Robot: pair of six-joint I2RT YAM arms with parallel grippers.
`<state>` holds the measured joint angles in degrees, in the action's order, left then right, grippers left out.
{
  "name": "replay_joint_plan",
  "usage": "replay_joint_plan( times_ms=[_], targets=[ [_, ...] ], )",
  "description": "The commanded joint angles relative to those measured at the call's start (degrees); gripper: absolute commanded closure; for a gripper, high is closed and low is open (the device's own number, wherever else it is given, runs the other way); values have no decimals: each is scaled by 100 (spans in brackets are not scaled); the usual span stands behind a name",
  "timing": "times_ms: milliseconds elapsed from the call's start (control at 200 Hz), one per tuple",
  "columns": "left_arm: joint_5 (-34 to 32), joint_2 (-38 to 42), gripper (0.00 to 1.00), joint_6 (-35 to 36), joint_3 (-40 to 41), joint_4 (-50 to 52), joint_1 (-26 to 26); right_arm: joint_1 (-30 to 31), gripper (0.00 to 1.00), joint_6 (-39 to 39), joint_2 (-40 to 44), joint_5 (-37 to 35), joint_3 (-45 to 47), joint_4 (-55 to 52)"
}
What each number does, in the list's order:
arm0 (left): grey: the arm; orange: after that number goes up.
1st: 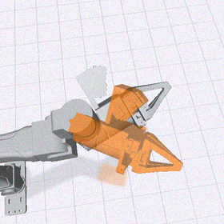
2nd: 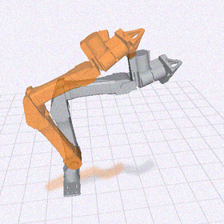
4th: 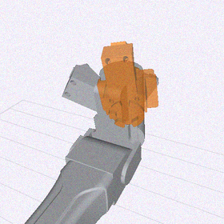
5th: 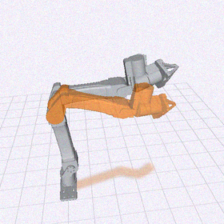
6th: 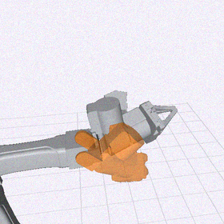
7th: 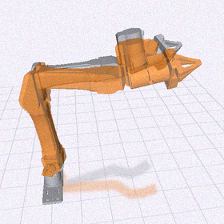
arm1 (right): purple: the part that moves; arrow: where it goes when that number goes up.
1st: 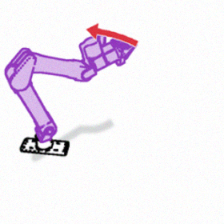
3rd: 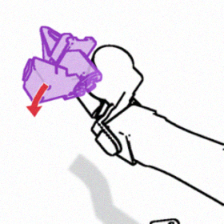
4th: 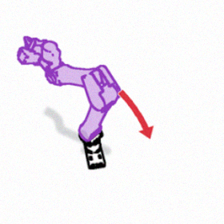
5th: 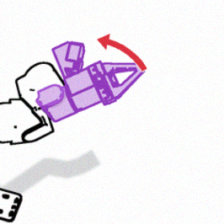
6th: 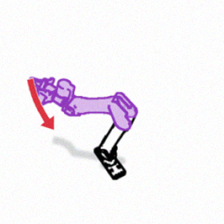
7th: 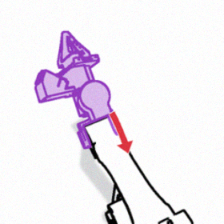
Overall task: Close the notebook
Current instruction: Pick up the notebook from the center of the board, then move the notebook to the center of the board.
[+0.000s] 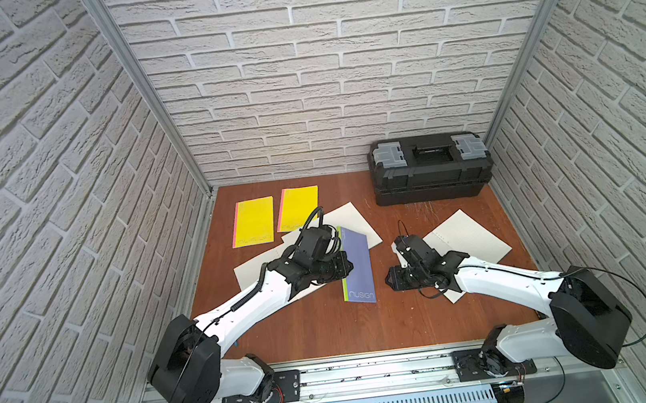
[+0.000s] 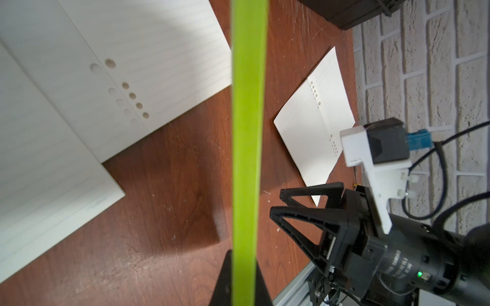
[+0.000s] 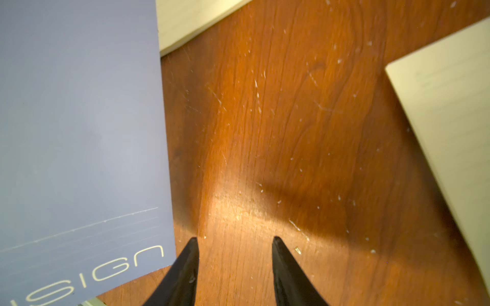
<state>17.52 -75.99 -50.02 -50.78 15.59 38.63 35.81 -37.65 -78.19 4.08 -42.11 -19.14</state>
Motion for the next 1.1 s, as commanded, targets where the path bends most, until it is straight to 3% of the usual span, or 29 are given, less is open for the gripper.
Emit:
replay_joint_plan(
  times_ms=[0,430,785,1095],
  targets=[
    [209,141,100,288,-296,198,-331,-56,56,243,-285,-196,-337,-143],
    [836,-622,100,925,-1498,622,-1479,-257,60,620,-1520,-89,-1678,59],
    [1305,-1121,100,971,-2096,438,-2497,-289,61,875,-2645,445,-2864,330],
    [1631,-1885,100,964,-2810,328,-2958,-302,63,1093,-3731,910,-4189,55]
  ],
)
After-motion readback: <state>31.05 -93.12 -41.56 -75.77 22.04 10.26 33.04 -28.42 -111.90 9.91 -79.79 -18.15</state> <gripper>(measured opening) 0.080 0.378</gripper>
